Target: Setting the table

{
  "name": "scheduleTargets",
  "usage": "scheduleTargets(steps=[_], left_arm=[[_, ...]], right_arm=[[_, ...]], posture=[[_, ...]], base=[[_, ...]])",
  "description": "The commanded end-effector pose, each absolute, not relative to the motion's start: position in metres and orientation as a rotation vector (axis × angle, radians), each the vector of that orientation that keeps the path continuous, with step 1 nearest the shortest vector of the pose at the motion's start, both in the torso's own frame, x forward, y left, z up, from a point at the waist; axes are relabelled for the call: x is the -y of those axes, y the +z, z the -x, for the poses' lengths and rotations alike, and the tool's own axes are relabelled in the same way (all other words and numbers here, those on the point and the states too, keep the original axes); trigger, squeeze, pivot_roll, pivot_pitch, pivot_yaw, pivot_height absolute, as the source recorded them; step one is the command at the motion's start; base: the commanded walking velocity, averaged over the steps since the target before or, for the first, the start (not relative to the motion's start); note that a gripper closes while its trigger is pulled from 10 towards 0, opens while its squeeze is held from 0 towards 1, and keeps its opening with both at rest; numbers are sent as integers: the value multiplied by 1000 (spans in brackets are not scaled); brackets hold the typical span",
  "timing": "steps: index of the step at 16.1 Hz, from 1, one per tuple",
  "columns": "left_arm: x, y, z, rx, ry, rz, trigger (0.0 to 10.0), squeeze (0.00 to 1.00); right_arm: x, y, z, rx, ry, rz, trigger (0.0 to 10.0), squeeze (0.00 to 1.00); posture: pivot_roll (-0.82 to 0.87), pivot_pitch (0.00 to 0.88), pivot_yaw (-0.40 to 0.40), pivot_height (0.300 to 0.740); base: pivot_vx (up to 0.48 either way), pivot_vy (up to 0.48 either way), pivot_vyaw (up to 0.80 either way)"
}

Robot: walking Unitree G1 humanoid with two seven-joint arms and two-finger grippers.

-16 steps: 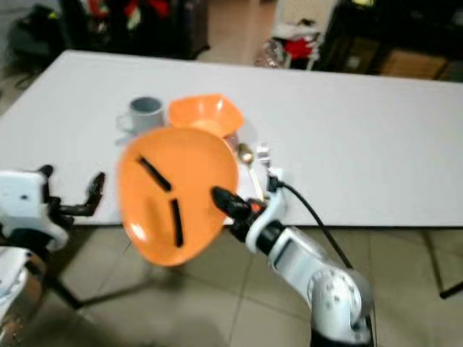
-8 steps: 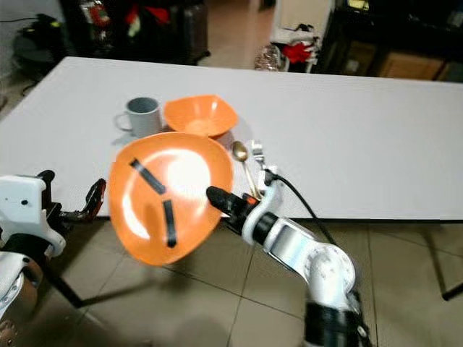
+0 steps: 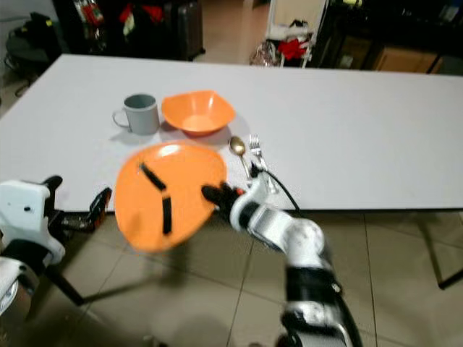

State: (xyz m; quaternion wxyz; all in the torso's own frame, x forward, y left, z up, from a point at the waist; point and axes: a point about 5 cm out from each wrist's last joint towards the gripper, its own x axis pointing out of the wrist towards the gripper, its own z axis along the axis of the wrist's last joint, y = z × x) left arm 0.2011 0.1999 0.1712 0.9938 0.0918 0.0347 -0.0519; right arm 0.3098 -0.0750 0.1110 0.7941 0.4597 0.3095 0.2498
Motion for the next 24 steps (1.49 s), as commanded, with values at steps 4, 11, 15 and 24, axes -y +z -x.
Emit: scheduleTargets(steps=[4,11,15,24], left_arm=[[-194,173,-198,-67,-141,-190,10000,0],[-193,174,-197,-71,-161,-202,10000,0],[-192,174,-196,-78,-168,-203,10000,0],[-194,175,-192,-85,-166,-211,10000,0]], right_arm=[[77,108,-331,-654,444,-1130,10000,0],[64,102,-351,-647,338,-1269,10000,0],[52,103,-357,-623,311,-1250,10000,0],[22,117,-366,-563,319,-1231,10000,349]], posture=[[99,62,-27,740],[109,74,-13,740],[117,90,-10,740],[129,98,-16,740]], base=[[0,0,0],[0,0,0],[0,0,0],[0,0,0]])
